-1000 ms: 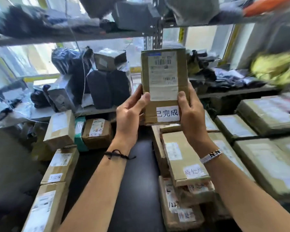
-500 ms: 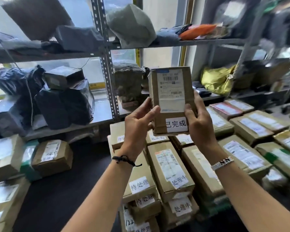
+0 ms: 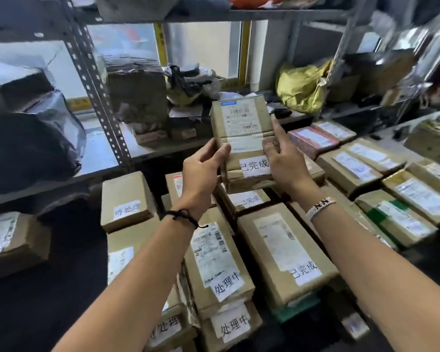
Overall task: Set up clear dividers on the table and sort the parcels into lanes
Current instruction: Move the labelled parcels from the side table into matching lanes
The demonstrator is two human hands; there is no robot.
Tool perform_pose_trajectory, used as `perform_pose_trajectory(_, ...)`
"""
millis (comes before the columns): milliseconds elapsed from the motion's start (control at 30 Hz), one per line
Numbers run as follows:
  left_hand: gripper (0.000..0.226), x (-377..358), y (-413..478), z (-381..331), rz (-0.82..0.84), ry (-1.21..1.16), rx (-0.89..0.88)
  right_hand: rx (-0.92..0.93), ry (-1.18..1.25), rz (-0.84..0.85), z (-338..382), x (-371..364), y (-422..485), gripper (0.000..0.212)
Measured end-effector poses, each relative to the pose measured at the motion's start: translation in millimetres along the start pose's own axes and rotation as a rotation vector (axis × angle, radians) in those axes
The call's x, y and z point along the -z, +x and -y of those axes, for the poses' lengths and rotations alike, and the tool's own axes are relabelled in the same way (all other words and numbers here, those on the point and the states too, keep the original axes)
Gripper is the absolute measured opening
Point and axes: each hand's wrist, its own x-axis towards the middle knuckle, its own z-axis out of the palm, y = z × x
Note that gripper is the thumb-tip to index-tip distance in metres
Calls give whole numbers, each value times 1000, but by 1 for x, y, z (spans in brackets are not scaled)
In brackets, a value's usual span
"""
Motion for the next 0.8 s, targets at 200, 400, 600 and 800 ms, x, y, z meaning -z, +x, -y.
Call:
perform_pose_trajectory(200,58,-18,40,49,-208,116,92,-15,-98,188,-56,-21,58,54)
perform_pose_trajectory(400,49,-22,56,78,-291,224,183,6,-191,330,-93,-42,82,52)
perform_pose_trajectory(600,35,-22,55,85,-337,318,178,103,-288,375,-110,-46,81,50)
perform_pose_trajectory(800,48,-22,51,84,-352,418,164,90,-307,400,-106,-43,80,52)
